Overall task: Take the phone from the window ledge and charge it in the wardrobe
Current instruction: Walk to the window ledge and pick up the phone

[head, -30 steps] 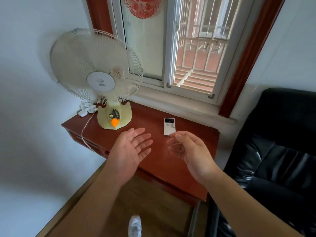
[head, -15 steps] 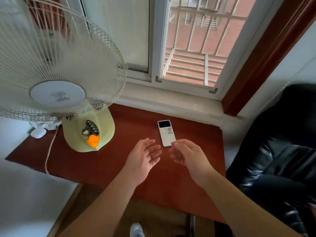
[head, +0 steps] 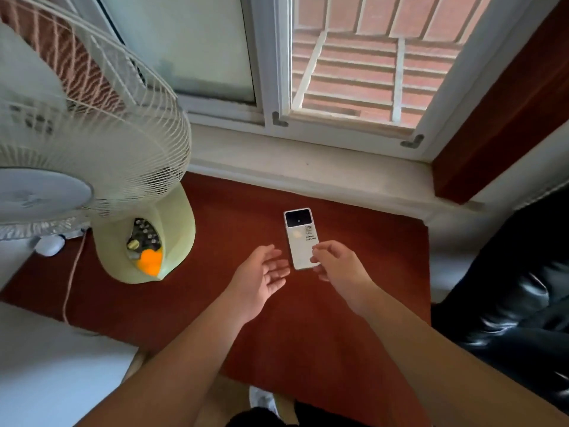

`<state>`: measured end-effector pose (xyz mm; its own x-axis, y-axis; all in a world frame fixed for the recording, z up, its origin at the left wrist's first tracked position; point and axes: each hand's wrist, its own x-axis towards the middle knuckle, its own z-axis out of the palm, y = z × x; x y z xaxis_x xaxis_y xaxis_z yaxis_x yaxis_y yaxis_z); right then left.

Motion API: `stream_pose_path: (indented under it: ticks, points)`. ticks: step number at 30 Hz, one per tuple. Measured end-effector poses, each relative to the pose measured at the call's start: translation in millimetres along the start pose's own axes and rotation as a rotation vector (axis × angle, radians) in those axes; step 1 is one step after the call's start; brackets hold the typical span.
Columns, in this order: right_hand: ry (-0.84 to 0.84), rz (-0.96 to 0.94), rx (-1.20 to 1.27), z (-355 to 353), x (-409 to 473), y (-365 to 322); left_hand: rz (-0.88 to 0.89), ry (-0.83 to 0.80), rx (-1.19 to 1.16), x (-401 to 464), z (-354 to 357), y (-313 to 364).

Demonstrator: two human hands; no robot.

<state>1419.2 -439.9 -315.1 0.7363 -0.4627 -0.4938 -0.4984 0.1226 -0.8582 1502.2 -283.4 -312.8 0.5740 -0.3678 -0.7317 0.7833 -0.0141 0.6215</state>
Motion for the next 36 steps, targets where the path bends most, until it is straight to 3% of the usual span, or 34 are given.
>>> stream_pose_path:
  ticks: [6,11,15,28,33,36]
  points:
    - [-0.001,0.034,-0.162,-0.1,53.2,9.9,-0.034,0.059,0.052,41.8,9.1,8.1]
    - [0.006,-0.010,-0.407,-3.0,86.1,11.2,-0.031,0.137,0.248,82.0,15.0,1.7]
    - [-0.008,0.038,-0.460,-2.5,104.5,17.8,-0.063,0.136,0.199,102.2,19.4,-1.1]
    - [0.023,0.222,-0.121,-5.1,127.0,20.9,-0.193,0.180,0.003,128.4,28.5,5.2]
    - [0.006,0.289,0.017,-13.7,130.6,26.6,-0.170,0.221,0.007,130.8,36.1,8.3]
    - [0.020,0.338,0.131,-19.3,131.4,26.2,-0.156,0.152,0.044,134.0,37.7,10.8]
